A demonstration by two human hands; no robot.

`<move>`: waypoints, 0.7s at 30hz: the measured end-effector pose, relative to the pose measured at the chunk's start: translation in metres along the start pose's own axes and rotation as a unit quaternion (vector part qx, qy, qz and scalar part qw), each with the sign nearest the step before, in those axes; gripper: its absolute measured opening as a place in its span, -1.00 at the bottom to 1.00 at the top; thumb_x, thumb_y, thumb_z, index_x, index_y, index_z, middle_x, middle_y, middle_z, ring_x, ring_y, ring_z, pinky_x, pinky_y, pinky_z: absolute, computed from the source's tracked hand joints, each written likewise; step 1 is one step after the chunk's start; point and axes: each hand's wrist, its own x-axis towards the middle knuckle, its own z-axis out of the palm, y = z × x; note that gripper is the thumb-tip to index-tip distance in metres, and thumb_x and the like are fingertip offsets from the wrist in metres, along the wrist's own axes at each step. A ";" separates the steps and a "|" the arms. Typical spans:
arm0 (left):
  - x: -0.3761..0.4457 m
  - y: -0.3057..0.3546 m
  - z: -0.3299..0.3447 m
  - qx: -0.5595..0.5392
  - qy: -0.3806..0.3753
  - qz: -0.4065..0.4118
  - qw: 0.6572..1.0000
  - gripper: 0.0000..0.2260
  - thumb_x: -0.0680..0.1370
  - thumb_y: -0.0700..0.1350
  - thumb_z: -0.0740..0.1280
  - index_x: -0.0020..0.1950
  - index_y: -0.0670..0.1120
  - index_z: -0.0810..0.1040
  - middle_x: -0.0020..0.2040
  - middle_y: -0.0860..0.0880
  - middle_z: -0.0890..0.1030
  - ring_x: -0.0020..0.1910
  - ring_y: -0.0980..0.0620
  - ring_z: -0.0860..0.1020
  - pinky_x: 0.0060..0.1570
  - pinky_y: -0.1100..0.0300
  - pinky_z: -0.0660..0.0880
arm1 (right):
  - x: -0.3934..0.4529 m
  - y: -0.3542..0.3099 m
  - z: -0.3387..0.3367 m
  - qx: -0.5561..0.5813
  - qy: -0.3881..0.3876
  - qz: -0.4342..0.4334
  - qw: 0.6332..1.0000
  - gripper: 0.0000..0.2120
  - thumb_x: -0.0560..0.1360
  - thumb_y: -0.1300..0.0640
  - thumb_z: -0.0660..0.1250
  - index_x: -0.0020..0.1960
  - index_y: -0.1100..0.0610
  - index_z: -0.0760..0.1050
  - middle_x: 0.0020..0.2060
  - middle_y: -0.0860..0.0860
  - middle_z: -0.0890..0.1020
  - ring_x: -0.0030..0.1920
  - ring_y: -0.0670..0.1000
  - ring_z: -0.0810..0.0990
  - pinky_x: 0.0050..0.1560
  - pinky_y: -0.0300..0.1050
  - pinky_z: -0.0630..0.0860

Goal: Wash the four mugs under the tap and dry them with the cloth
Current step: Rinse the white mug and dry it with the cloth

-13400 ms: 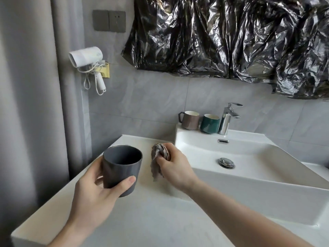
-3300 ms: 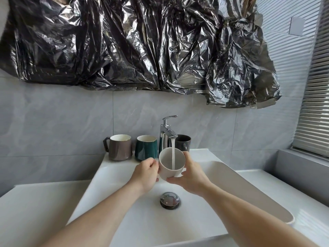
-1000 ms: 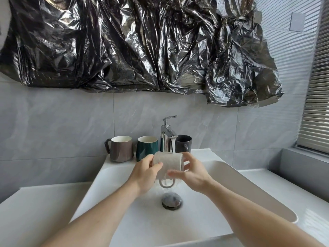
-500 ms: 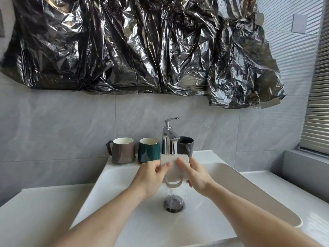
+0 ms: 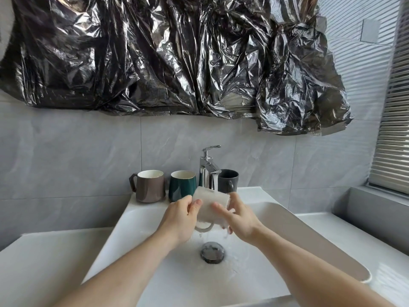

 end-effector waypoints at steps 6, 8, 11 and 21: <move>0.000 0.001 -0.003 0.003 -0.003 -0.043 0.999 -0.55 0.76 0.05 0.10 -0.31 -0.05 0.27 -0.37 0.04 0.39 -0.33 0.03 0.35 -0.33 0.07 0.24 | 0.002 0.001 0.000 -0.034 -0.001 -0.050 0.998 -0.31 0.21 -0.12 0.66 0.18 -0.06 0.35 0.08 -0.03 0.56 -0.11 0.10 0.71 -0.15 0.11 0.69; 0.001 0.000 -0.003 0.001 -0.011 -0.051 0.999 -0.54 0.76 0.06 0.09 -0.31 -0.07 0.25 -0.36 0.02 0.37 -0.29 -0.03 0.35 -0.28 0.02 0.22 | 0.002 0.002 0.001 -0.079 -0.008 -0.063 0.995 -0.26 0.12 -0.12 0.66 0.15 -0.08 0.32 0.10 -0.08 0.53 -0.02 0.09 0.67 -0.10 0.10 0.67; 0.002 -0.004 -0.001 -0.013 -0.031 -0.078 0.996 -0.55 0.76 0.09 0.09 -0.28 -0.08 0.25 -0.33 0.00 0.37 -0.23 -0.09 0.37 -0.21 0.04 0.30 | 0.003 0.004 0.002 -0.117 -0.004 -0.083 0.990 -0.25 0.11 -0.09 0.65 0.15 -0.08 0.30 0.13 -0.13 0.49 0.04 0.03 0.61 -0.08 -0.01 0.63; -0.002 0.006 -0.005 -0.178 -0.145 -0.223 0.947 -0.45 0.61 0.45 0.06 0.42 0.15 0.45 0.30 -0.01 0.56 0.02 -0.15 0.71 -0.15 0.00 0.73 | 0.002 -0.001 0.002 -0.103 0.012 -0.142 0.984 -0.31 0.13 0.09 0.59 0.12 -0.11 0.28 0.08 -0.13 0.48 0.09 -0.01 0.55 -0.07 0.11 0.64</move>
